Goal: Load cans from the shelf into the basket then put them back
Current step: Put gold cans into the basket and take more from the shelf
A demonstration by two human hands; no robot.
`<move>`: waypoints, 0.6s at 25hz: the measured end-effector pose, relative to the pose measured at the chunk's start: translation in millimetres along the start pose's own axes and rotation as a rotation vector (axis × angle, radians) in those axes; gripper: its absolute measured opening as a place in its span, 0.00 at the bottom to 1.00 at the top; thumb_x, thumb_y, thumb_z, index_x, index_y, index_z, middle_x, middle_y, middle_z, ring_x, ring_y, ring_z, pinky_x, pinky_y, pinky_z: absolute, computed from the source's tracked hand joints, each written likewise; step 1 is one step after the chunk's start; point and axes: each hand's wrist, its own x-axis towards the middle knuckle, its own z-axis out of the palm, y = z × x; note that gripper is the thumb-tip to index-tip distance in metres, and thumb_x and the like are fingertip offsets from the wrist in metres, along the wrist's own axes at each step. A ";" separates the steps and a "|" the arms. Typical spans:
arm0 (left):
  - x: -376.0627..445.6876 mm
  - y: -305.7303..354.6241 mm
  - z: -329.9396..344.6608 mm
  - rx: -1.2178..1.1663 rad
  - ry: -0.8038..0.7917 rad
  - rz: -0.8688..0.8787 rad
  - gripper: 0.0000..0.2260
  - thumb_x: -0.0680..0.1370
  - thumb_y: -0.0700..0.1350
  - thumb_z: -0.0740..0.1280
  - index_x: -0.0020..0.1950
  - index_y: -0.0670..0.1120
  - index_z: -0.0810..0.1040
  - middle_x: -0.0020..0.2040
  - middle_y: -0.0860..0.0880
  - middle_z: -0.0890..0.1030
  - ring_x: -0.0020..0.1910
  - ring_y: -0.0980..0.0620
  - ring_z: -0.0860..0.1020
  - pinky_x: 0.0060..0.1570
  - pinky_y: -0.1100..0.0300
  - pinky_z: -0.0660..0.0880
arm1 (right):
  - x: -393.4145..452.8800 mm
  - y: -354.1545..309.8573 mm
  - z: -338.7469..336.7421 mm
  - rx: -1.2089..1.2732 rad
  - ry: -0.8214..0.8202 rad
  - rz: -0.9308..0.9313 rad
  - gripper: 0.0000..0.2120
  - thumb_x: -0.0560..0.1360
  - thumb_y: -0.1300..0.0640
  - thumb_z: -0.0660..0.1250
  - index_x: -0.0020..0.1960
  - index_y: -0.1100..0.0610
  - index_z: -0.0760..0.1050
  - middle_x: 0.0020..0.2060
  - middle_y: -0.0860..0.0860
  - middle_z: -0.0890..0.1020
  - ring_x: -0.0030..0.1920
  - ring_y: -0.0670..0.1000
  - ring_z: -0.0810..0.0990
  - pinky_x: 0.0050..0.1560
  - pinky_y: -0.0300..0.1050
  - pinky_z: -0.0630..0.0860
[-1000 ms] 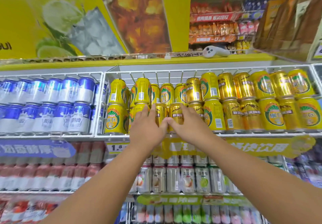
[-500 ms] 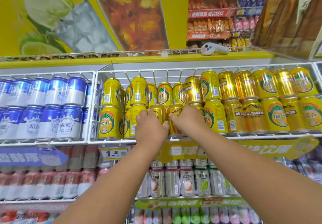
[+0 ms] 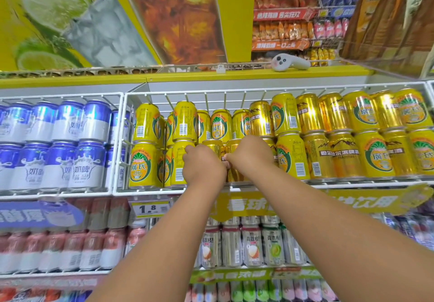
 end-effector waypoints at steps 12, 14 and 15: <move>-11.6 -4.7 3.3 -0.244 0.128 -0.004 0.28 0.67 0.60 0.78 0.55 0.42 0.75 0.59 0.42 0.73 0.60 0.40 0.73 0.50 0.47 0.76 | -11.8 15.1 -7.5 0.249 0.022 0.046 0.18 0.69 0.43 0.77 0.37 0.55 0.75 0.35 0.51 0.80 0.38 0.55 0.79 0.26 0.39 0.62; -11.7 -7.1 -0.2 -0.320 0.102 0.020 0.25 0.67 0.58 0.78 0.51 0.43 0.76 0.58 0.42 0.73 0.57 0.39 0.75 0.50 0.49 0.76 | -13.4 19.2 -11.8 0.308 0.030 0.020 0.19 0.68 0.42 0.77 0.37 0.55 0.75 0.34 0.50 0.79 0.38 0.54 0.79 0.28 0.40 0.64; -12.1 -8.5 -2.3 -0.360 0.101 0.034 0.24 0.67 0.57 0.78 0.52 0.43 0.76 0.58 0.43 0.72 0.54 0.40 0.76 0.49 0.50 0.76 | -15.0 20.8 -15.1 0.340 0.041 0.003 0.19 0.68 0.42 0.78 0.37 0.55 0.74 0.34 0.50 0.79 0.38 0.54 0.79 0.30 0.41 0.66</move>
